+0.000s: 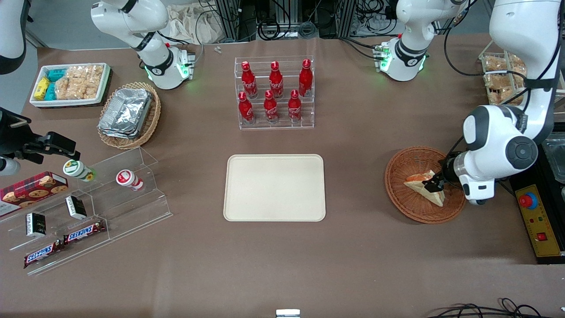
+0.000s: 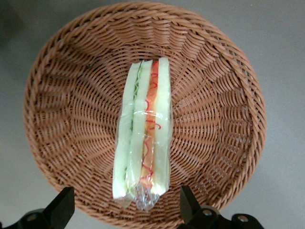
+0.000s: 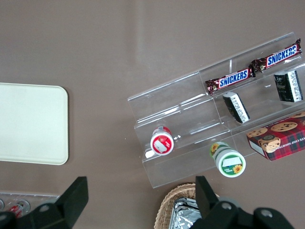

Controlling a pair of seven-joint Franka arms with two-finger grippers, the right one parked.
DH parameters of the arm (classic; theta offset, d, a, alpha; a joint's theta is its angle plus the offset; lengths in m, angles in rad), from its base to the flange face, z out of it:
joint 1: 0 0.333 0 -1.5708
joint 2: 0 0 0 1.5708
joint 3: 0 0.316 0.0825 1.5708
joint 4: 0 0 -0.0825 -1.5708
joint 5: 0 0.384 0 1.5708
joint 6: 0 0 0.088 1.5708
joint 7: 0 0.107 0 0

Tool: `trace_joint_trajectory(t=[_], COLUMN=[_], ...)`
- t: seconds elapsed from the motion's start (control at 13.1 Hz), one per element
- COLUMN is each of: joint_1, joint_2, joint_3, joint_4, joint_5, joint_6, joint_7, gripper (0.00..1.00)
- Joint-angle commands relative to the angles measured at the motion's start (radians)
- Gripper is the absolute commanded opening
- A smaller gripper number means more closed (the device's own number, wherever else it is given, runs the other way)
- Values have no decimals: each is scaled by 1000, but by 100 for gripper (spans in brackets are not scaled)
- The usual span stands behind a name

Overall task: Place sandwich from basket to tray
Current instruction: 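Lower the left gripper and close it on the sandwich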

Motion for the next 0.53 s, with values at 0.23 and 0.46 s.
trace_joint_trajectory(t=[0.23,0.46], joint_1=[5,5], joint_2=[16,32], joint_3=[-4,-2], joint_4=[-78,-115], joint_5=[5,5], joint_6=[112,192], joint_7=[-15,-15], gripper=[100,100])
